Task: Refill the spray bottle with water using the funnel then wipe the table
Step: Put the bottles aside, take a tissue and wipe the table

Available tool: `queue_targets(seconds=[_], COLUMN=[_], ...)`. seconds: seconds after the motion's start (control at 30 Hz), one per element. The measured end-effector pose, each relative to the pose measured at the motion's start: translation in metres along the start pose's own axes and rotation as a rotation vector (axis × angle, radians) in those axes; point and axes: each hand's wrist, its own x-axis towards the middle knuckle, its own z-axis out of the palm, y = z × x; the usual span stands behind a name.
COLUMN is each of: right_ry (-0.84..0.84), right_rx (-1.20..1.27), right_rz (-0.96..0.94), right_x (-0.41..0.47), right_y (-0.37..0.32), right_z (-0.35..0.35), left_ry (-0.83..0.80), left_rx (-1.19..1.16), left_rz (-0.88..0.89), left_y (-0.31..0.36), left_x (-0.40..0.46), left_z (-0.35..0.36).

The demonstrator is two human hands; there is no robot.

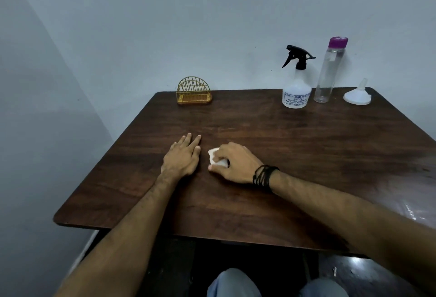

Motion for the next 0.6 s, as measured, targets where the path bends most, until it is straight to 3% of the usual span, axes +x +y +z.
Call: queue_targets(seconds=[0.13, 0.27, 0.3, 0.43, 0.6], right_ry=[-0.015, -0.242, -0.225, 0.117, 0.061], right_rx=[0.063, 0.544, 0.573, 0.187, -0.041], right_rz=[-0.072, 0.133, 0.201, 0.308, 0.106], right_x=[-0.031, -0.002, 0.008, 0.031, 0.023], right_y=[-0.023, -0.008, 0.002, 0.032, 0.016], right_z=[-0.002, -0.024, -0.026, -0.022, -0.016], left_ry=[0.011, 0.005, 0.0, -0.008, 0.001], left_rx=[-0.012, -0.011, -0.01, -0.01, -0.008], left_rz=[0.011, 0.002, -0.002, -0.008, -0.004], left_y=[-0.002, -0.001, 0.0, 0.002, 0.002], left_x=[0.0, -0.001, -0.001, -0.002, -0.002], left_z=[0.001, -0.003, -0.004, -0.005, -0.003])
